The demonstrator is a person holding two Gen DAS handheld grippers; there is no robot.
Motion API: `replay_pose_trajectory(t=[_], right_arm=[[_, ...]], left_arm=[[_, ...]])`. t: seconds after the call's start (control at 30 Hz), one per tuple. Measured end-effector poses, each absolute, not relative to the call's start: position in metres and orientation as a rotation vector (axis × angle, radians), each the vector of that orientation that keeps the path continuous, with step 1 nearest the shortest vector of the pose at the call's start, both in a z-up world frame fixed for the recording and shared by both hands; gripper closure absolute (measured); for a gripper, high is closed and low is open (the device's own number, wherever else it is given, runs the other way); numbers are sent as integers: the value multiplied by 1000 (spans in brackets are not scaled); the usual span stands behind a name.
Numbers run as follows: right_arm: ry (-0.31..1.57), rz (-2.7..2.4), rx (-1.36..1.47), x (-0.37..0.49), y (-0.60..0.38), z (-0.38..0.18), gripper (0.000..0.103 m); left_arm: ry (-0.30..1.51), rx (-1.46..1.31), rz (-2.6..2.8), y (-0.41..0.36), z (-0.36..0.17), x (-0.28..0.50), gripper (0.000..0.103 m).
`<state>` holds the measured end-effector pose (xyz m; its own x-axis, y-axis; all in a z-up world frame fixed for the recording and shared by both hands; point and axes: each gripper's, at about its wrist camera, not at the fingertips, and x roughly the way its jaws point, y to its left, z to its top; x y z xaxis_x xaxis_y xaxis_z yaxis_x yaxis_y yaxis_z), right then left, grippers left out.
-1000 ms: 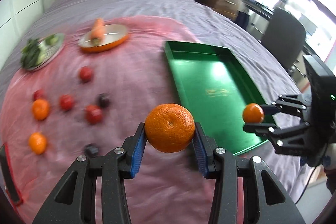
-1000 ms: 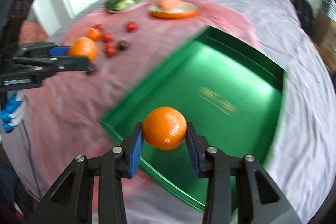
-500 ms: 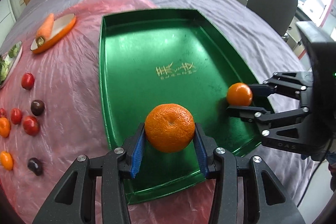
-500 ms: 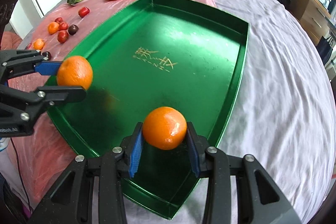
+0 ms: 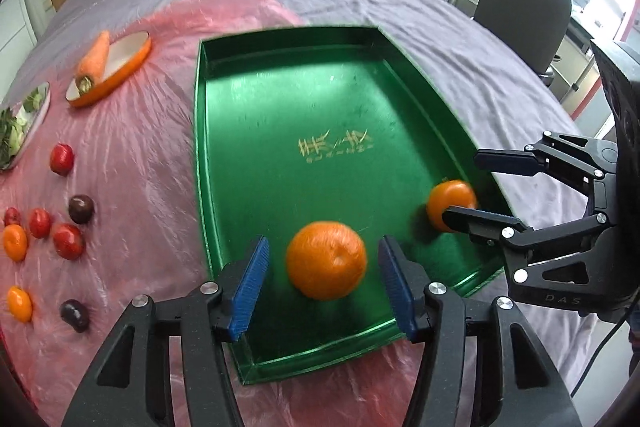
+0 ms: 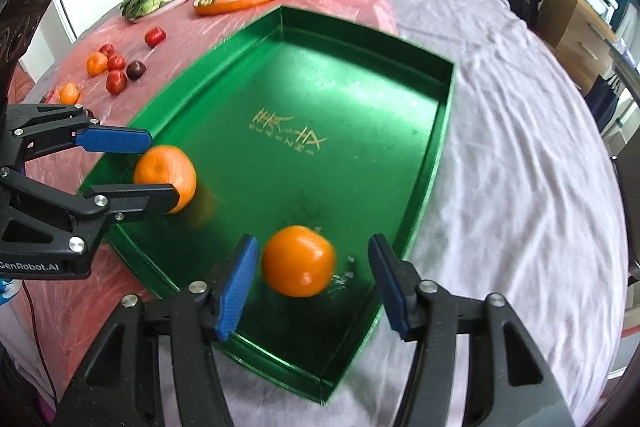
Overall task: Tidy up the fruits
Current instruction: 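Carry both oranges to the green tray and open both grippers to release them, then move both grippers back over the remaining fruit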
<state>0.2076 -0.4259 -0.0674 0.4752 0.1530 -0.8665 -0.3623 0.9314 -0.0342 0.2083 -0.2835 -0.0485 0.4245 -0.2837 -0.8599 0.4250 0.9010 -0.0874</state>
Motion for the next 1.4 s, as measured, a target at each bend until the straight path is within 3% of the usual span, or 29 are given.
replay_pose_trajectory(t=[0.33,0.63,1.0,1.4], right_arm=[[925,333,-218,169,-413,3,8],[876,393,-199,126,-364,38,8],[874,460,-194,98,-291,48,8],[903,517,-133,99,-219,25,8]], left_arm=[[927,152,-440,-259,7,163,52],[929,123,-397,-203,29,127,52],[881,109,-252,-110,42,97,49],[921,11,-84,19,23,94,49]])
